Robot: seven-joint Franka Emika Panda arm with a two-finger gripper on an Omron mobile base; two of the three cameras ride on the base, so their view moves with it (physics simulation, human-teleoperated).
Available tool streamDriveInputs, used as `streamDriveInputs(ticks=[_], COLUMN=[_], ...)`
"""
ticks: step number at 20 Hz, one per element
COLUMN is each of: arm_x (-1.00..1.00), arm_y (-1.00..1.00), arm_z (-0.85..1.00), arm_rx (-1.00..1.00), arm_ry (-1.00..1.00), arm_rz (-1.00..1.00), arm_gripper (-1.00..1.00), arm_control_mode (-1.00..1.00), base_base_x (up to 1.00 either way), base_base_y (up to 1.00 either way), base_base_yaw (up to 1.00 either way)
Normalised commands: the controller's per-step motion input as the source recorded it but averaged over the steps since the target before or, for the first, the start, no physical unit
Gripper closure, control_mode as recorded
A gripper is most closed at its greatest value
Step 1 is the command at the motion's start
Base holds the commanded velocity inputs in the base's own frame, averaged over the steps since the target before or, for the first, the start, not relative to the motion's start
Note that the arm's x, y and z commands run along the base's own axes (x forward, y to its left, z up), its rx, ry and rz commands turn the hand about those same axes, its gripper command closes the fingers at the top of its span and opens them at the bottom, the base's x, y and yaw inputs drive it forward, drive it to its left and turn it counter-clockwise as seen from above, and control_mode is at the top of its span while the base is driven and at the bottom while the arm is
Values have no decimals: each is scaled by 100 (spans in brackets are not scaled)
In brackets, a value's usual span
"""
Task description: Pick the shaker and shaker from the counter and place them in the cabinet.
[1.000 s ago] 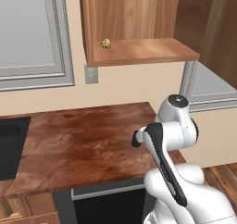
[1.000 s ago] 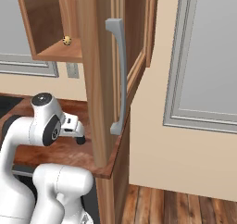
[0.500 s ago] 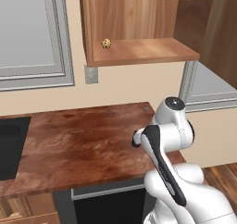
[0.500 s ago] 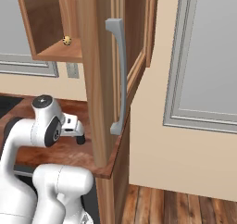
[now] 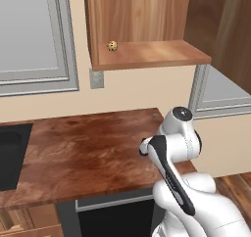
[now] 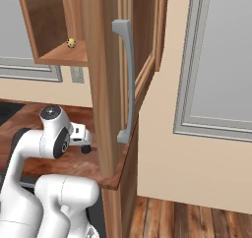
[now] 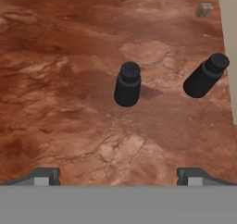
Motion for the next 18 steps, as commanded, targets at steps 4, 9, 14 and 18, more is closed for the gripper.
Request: streamDriveInputs(ticks=[4, 9, 14, 18], arm_x=[34, 39, 39, 30], arm_y=[0, 0, 0, 0], arm_z=[-17, -16, -14, -19], arm_rx=[0, 0, 0, 0], arm_ry=[0, 0, 0, 0], arm_rz=[0, 0, 0, 0], arm_gripper=[-100, -100, -100, -100], arm_control_mode=[-100, -100, -100, -100], base_base_x=[0, 0, 0, 0], base_base_y=[0, 0, 0, 0], base_base_yaw=[0, 0, 0, 0])
